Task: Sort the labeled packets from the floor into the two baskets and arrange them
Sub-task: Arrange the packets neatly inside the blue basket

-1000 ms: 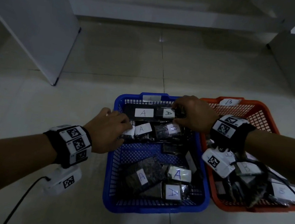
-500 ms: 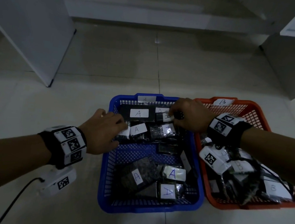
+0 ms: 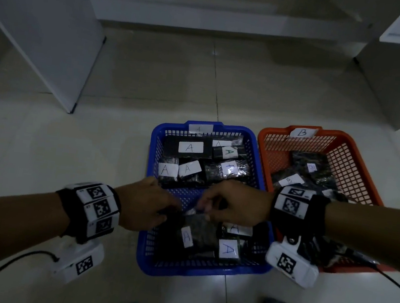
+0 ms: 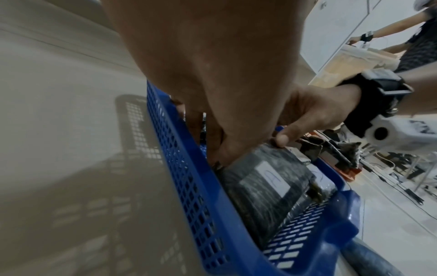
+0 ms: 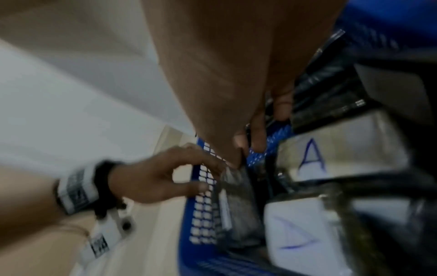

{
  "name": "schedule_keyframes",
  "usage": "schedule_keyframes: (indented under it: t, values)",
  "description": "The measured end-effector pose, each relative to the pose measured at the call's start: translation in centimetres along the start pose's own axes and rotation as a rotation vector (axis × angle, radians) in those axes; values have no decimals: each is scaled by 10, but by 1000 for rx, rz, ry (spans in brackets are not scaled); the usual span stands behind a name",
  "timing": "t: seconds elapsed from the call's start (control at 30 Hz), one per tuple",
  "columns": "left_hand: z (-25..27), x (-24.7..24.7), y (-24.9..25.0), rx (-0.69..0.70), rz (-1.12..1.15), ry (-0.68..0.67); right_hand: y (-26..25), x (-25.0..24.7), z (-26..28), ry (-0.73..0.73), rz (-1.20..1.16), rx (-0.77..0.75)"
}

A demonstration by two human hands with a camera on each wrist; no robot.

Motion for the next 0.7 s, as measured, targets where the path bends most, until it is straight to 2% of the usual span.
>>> schedule_keyframes:
  t: [0.1, 0.17, 0.27, 0.33, 0.37, 0.57, 0.7]
  values:
    - [1, 0, -1, -13, 16, -6, 15, -11, 6, -25, -183, 88]
    - [1, 6, 2, -13, -21, -38, 22, -32, 17, -17, -212, 133]
    - [1, 14, 7, -24, -6, -75, 35, -83, 33, 243, -158, 174]
    - [1, 16, 7, -29, 16, -79, 38, -106, 38, 427, -111, 155]
    - [2, 16, 6, -27, 30, -67, 36, -109, 37, 468, -71, 128]
    - [-2, 27, 8, -13, -56, -48, -2, -85, 18, 356, 293, -118]
    - [-7, 27, 8, 9, -37, -10, -16, -93, 19, 392, 296, -182]
Point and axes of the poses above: each hand's wrist, its own z-axis away from the middle knuckle, its own x-axis out of the palm, y = z × x, the point moved 8 cm from there along -z, towards the middle knuckle, and after that the axes turned 1 degree about y, right-handed, at the moved point
